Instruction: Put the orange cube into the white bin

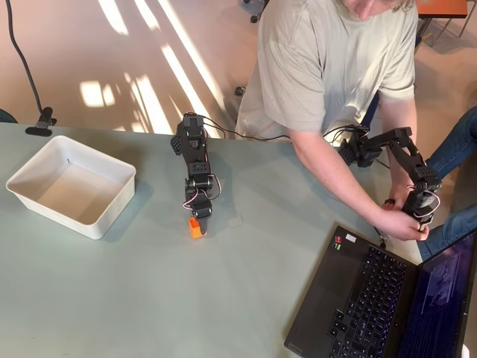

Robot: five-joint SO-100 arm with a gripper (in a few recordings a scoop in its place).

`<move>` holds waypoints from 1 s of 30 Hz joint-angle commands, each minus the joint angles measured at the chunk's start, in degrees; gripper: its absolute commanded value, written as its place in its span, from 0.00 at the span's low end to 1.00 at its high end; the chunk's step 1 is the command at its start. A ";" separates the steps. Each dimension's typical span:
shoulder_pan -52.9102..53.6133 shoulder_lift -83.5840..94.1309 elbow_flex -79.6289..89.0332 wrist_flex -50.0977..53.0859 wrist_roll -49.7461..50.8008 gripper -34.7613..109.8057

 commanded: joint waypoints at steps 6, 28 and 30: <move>4.92 14.41 -2.46 0.35 0.44 0.41; 47.99 23.29 -7.65 -0.62 0.35 0.42; 50.36 21.62 -7.65 -0.62 0.18 0.42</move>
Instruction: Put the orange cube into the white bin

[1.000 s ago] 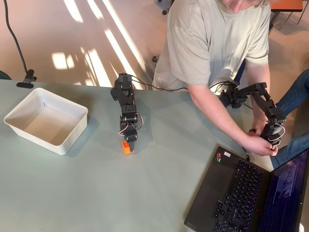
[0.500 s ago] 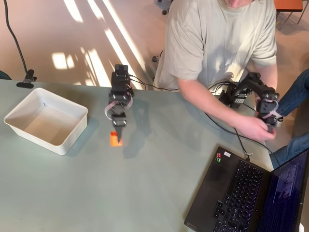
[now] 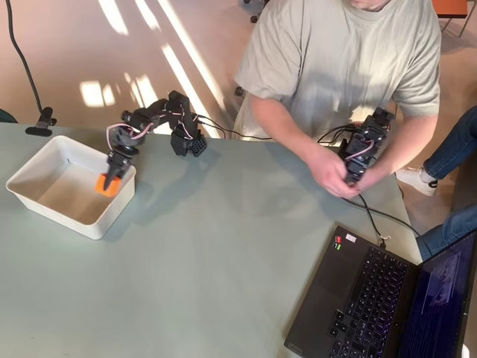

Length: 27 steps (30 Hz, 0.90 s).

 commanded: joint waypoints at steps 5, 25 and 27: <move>5.54 -5.36 -2.20 -0.70 -0.18 0.42; 5.63 -7.65 -1.49 0.18 0.53 0.59; 5.54 -7.65 -2.11 0.18 0.53 0.62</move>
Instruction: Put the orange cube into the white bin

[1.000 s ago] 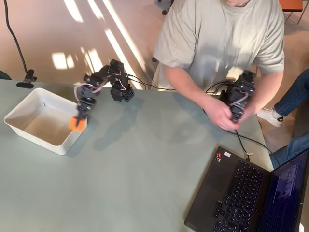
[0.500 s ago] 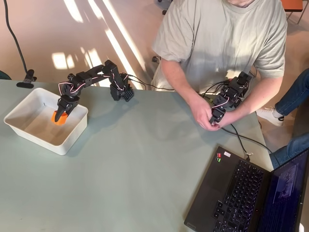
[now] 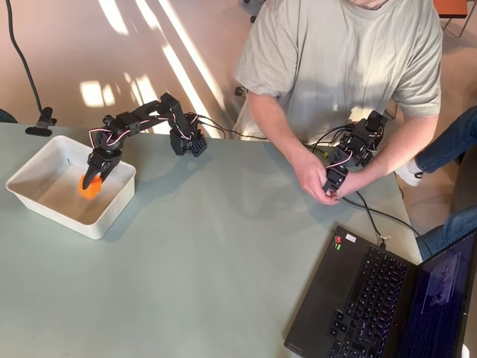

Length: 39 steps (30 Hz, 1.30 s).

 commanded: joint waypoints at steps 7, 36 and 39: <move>-6.59 5.10 -5.27 0.35 0.35 0.64; -32.08 63.46 12.74 21.88 9.49 0.64; -34.80 70.14 25.66 18.46 9.49 0.64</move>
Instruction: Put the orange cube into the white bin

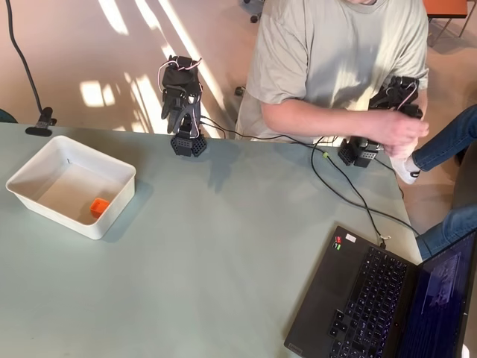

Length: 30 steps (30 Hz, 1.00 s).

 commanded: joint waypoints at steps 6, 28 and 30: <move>-10.28 19.07 36.91 -18.11 0.00 0.64; -6.42 33.93 81.12 -34.54 0.44 0.64; -4.75 33.93 83.67 -34.80 0.44 0.64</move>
